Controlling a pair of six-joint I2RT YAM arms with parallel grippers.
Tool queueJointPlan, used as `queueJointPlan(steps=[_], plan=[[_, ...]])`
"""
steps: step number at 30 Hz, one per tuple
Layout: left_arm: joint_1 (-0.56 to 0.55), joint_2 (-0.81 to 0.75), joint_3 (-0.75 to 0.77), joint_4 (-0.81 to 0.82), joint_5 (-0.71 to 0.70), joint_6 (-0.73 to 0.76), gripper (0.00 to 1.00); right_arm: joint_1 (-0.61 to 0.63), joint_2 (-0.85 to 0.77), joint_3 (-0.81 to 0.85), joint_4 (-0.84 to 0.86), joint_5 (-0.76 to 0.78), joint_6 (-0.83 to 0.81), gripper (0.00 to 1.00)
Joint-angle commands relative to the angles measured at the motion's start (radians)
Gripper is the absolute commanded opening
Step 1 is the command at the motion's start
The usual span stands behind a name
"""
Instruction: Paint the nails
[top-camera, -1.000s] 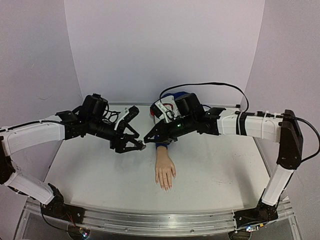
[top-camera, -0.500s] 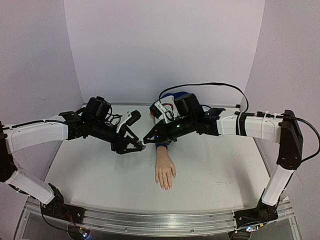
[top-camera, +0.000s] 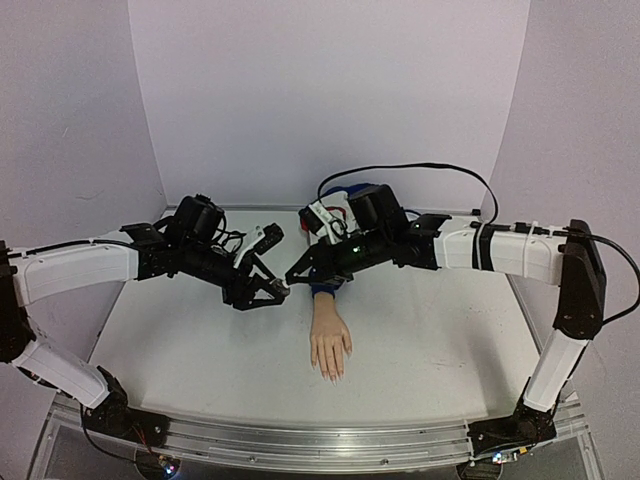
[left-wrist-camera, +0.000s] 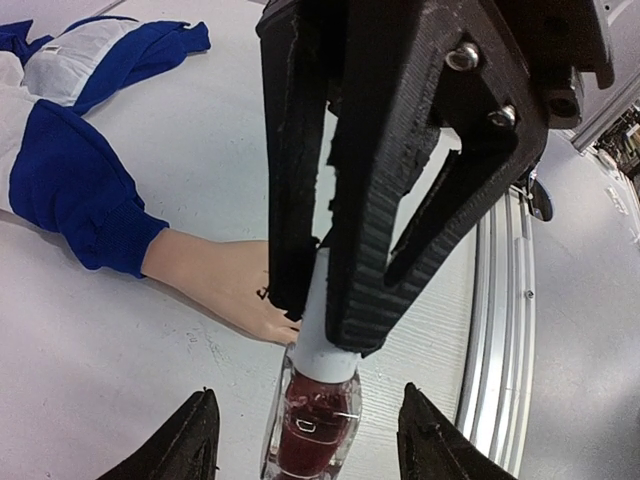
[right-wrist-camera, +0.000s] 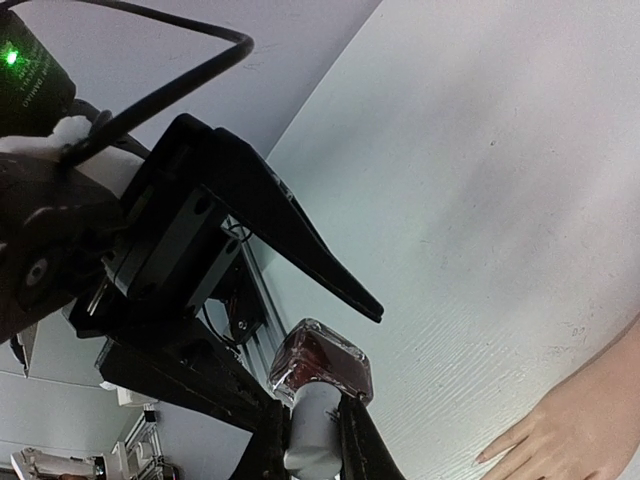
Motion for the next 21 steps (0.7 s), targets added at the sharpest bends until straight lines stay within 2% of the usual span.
queueJointPlan(steps=[1, 12, 21], plan=[[-0.004, 0.001, 0.038, 0.01, -0.002, 0.008, 0.61, 0.008, -0.033, 0.053, 0.021, -0.03, 0.007, 0.0], [-0.004, 0.003, 0.047, 0.01, 0.012, 0.006, 0.49, 0.016, -0.011, 0.064, 0.02, -0.039, 0.008, 0.0], [-0.004, 0.006, 0.06, 0.01, 0.041, 0.0, 0.27, 0.02, 0.006, 0.085, 0.019, -0.048, 0.006, 0.0]])
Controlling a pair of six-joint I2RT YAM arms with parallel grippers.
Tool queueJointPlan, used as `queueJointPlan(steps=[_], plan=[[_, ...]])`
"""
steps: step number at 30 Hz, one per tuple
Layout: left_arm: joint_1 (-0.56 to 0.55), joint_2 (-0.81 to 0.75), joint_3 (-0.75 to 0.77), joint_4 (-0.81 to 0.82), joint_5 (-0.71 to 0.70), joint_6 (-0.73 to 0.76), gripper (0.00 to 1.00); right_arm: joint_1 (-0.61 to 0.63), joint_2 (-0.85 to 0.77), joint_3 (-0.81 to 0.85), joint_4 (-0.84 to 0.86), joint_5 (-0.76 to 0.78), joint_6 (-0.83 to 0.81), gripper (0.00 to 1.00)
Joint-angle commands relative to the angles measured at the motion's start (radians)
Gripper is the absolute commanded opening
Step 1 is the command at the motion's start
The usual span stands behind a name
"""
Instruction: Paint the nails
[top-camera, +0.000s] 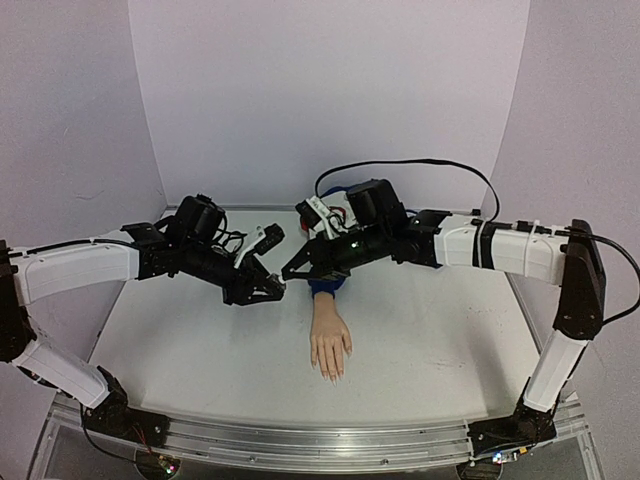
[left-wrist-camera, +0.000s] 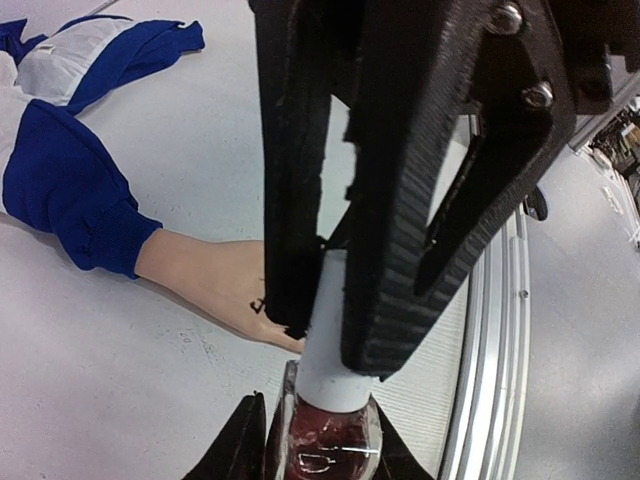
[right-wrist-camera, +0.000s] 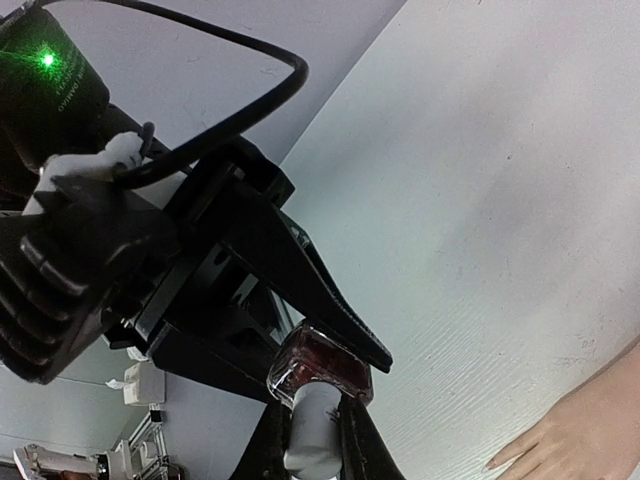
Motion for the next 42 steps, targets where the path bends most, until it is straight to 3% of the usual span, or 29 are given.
queueJointPlan(steps=[1, 12, 15, 17, 21, 25, 31, 34, 38, 42], plan=[[-0.004, 0.001, 0.058, 0.017, 0.033, -0.002, 0.24, 0.011, 0.007, 0.053, 0.022, -0.037, 0.001, 0.0], [-0.004, -0.012, 0.058, 0.036, 0.056, -0.014, 0.0, 0.018, 0.021, 0.065, -0.004, 0.008, 0.0, 0.01], [-0.004, -0.029, 0.04, 0.075, -0.008, -0.04, 0.0, 0.017, 0.004, 0.046, 0.013, 0.11, 0.044, 0.29], [-0.004, -0.042, 0.026, 0.099, -0.05, -0.052, 0.0, 0.018, -0.004, 0.019, 0.059, 0.17, 0.087, 0.41], [-0.004, -0.061, 0.013, 0.117, -0.133, -0.068, 0.0, 0.02, -0.002, -0.015, 0.171, 0.251, 0.174, 0.48], [-0.004, -0.077, 0.003, 0.119, -0.208, -0.083, 0.0, 0.032, 0.019, 0.019, 0.206, 0.329, 0.215, 0.49], [-0.004, -0.089, 0.0, 0.12, -0.271, -0.113, 0.0, 0.068, 0.073, 0.093, 0.23, 0.421, 0.246, 0.48], [-0.004, -0.098, -0.002, 0.122, -0.283, -0.122, 0.0, 0.087, 0.097, 0.125, 0.232, 0.456, 0.255, 0.42], [-0.004, -0.104, -0.003, 0.122, -0.286, -0.134, 0.0, 0.103, 0.107, 0.142, 0.241, 0.494, 0.249, 0.22], [-0.004, -0.104, -0.001, 0.126, -0.256, -0.148, 0.0, 0.109, 0.085, 0.095, 0.269, 0.512, 0.239, 0.09]])
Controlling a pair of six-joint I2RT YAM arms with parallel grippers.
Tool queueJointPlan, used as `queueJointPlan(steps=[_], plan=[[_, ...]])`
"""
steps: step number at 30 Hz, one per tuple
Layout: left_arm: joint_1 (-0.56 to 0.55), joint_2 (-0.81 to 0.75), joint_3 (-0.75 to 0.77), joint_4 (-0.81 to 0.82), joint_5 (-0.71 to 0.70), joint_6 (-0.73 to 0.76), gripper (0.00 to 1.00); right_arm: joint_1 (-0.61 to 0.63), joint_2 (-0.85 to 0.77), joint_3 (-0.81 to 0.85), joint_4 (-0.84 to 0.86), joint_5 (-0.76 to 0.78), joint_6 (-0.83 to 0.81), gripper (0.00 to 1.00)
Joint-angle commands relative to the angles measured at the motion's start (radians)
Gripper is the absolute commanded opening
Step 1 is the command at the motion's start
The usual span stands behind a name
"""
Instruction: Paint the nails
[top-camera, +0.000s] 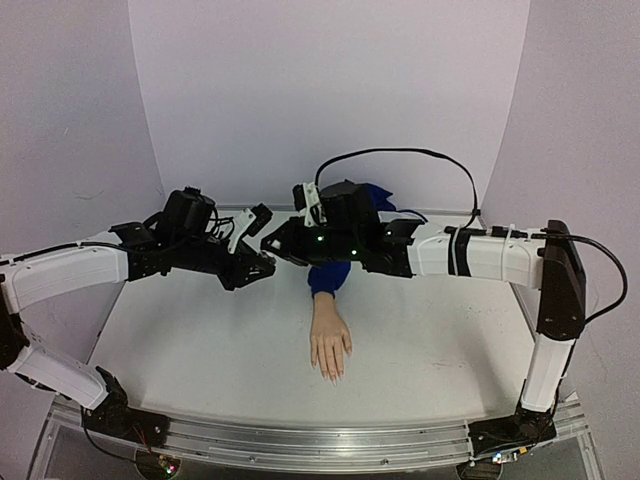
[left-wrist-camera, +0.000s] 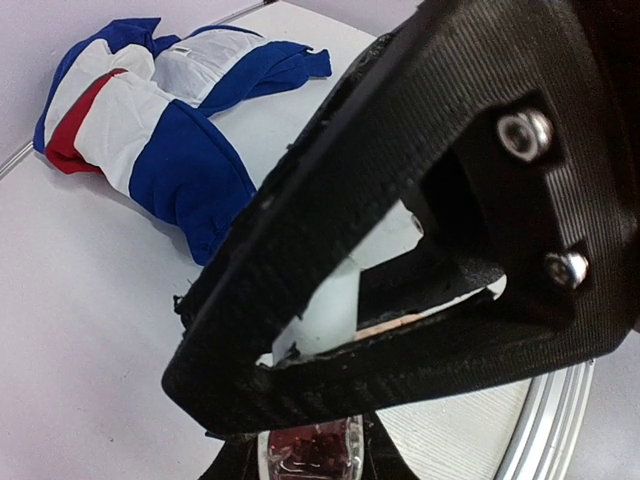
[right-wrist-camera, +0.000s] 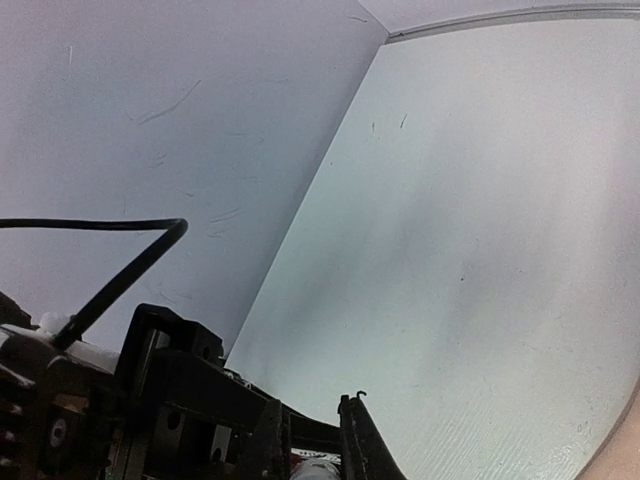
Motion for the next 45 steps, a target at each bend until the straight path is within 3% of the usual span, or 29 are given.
queueJointPlan(steps=[1, 5, 9, 11, 15, 17, 22, 27, 29, 30, 34, 36, 39, 45], plan=[[0.002, -0.04, 0.01, 0.067, 0.036, -0.035, 0.0, 0.011, -0.025, -0.014, 0.081, 0.036, -0.016, 0.05], [0.003, -0.022, 0.029, 0.099, 0.16, -0.093, 0.0, 0.01, -0.064, -0.095, 0.172, -0.014, -0.053, 0.0], [0.004, -0.012, 0.064, 0.156, 0.387, -0.188, 0.0, 0.007, -0.108, -0.132, 0.219, -0.17, -0.258, 0.0], [0.002, -0.026, 0.065, 0.214, 0.527, -0.223, 0.0, -0.003, -0.135, -0.156, 0.226, -0.316, -0.379, 0.0], [0.002, -0.074, 0.014, 0.46, 0.761, -0.314, 0.0, -0.013, -0.157, -0.181, 0.29, -0.887, -0.545, 0.0], [0.001, -0.08, -0.003, 0.57, 0.849, -0.373, 0.0, -0.013, -0.149, -0.174, 0.328, -1.08, -0.545, 0.0], [-0.014, -0.071, 0.015, 0.642, 0.923, -0.427, 0.0, -0.013, -0.165, -0.168, 0.328, -1.129, -0.588, 0.0], [-0.014, -0.109, -0.029, 0.646, 0.767, -0.403, 0.0, -0.036, -0.202, -0.183, 0.326, -0.964, -0.597, 0.03], [-0.014, -0.138, -0.07, 0.628, 0.562, -0.366, 0.0, -0.057, -0.228, -0.206, 0.326, -0.814, -0.564, 0.32], [-0.014, -0.155, -0.092, 0.607, 0.477, -0.332, 0.0, -0.064, -0.24, -0.217, 0.324, -0.742, -0.545, 0.42], [-0.016, -0.217, -0.156, 0.51, 0.063, -0.224, 0.0, -0.069, -0.281, -0.231, 0.245, -0.485, -0.463, 0.71], [-0.016, -0.247, -0.187, 0.495, -0.1, -0.201, 0.0, -0.069, -0.298, -0.238, 0.21, -0.344, -0.403, 0.8], [-0.016, -0.28, -0.225, 0.49, -0.229, -0.183, 0.0, -0.064, -0.304, -0.241, 0.177, -0.17, -0.297, 0.85], [-0.016, -0.287, -0.247, 0.483, -0.294, -0.178, 0.0, -0.018, -0.205, -0.076, 0.097, -0.035, -0.272, 0.86]])
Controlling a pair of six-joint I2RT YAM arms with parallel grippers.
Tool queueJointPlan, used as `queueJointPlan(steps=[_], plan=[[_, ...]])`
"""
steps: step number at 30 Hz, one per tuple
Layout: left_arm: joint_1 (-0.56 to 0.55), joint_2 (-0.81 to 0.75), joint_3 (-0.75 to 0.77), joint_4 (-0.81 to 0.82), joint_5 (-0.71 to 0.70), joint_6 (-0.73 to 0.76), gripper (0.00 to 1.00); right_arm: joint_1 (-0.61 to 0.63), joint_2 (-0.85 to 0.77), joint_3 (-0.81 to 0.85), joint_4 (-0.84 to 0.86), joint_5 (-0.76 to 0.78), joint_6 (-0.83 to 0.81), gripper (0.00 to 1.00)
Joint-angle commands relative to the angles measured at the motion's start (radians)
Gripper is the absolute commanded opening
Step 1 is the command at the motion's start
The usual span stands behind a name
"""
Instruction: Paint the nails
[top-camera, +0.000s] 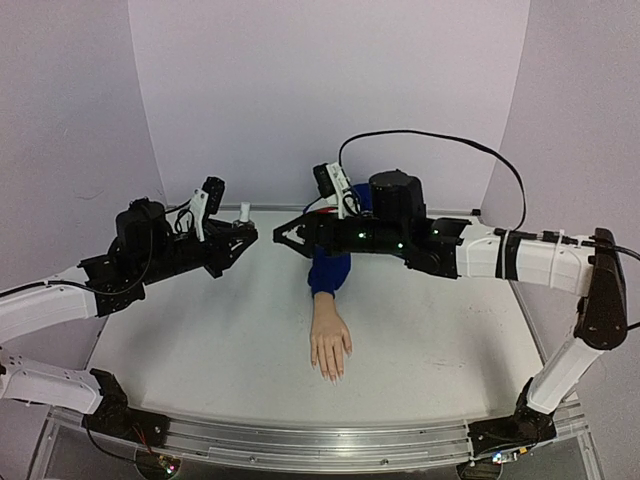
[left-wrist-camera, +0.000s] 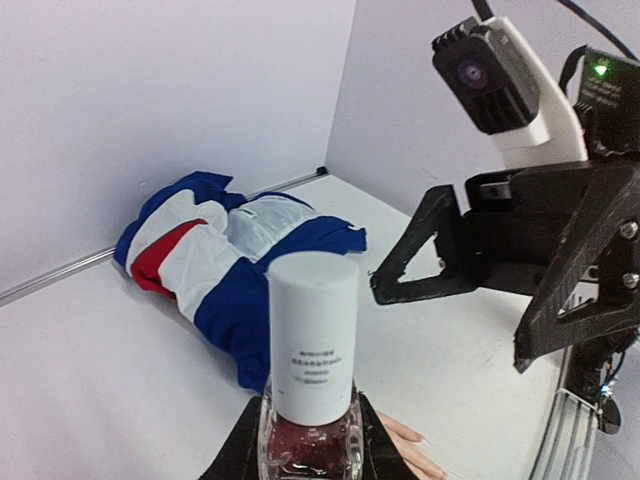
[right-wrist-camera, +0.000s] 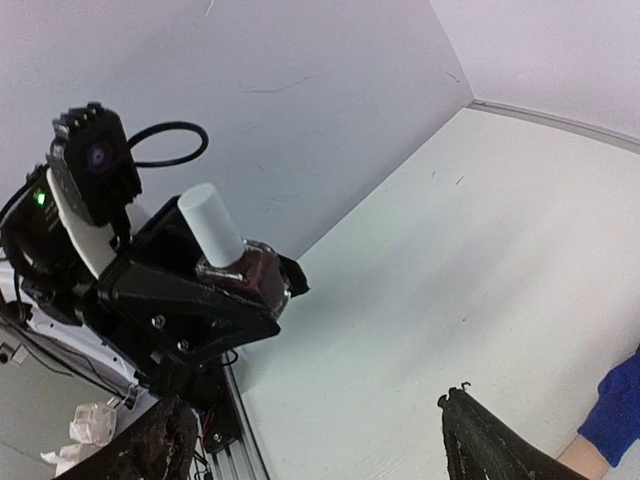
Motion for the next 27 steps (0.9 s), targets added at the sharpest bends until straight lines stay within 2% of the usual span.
queueJointPlan(steps=[1, 6, 12, 13, 15, 18, 23, 27], plan=[[0.001, -0.02, -0.004, 0.027, -0.147, 0.024, 0.0, 0.047, 0.063, 0.194, -0.055, 0.18, 0.054, 0.86], [0.001, -0.014, -0.018, 0.023, -0.167, -0.009, 0.0, 0.09, 0.207, 0.39, -0.121, 0.254, 0.086, 0.84], [0.001, -0.019, -0.026, 0.017, -0.168, 0.02, 0.0, 0.133, 0.349, 0.602, -0.226, 0.356, 0.077, 0.79], [0.001, -0.022, -0.026, 0.016, -0.167, 0.02, 0.0, 0.138, 0.363, 0.618, -0.228, 0.369, 0.079, 0.74], [0.001, -0.022, -0.025, 0.013, -0.167, 0.019, 0.0, 0.144, 0.385, 0.644, -0.236, 0.401, 0.086, 0.58], [0.001, -0.019, -0.021, 0.008, -0.168, 0.011, 0.0, 0.147, 0.402, 0.654, -0.243, 0.419, 0.099, 0.42], [0.001, -0.005, -0.007, 0.001, -0.132, -0.019, 0.0, 0.147, 0.382, 0.62, -0.245, 0.427, 0.065, 0.24], [0.001, 0.024, 0.018, -0.004, -0.044, -0.04, 0.0, 0.147, 0.332, 0.559, -0.243, 0.44, 0.024, 0.11]])
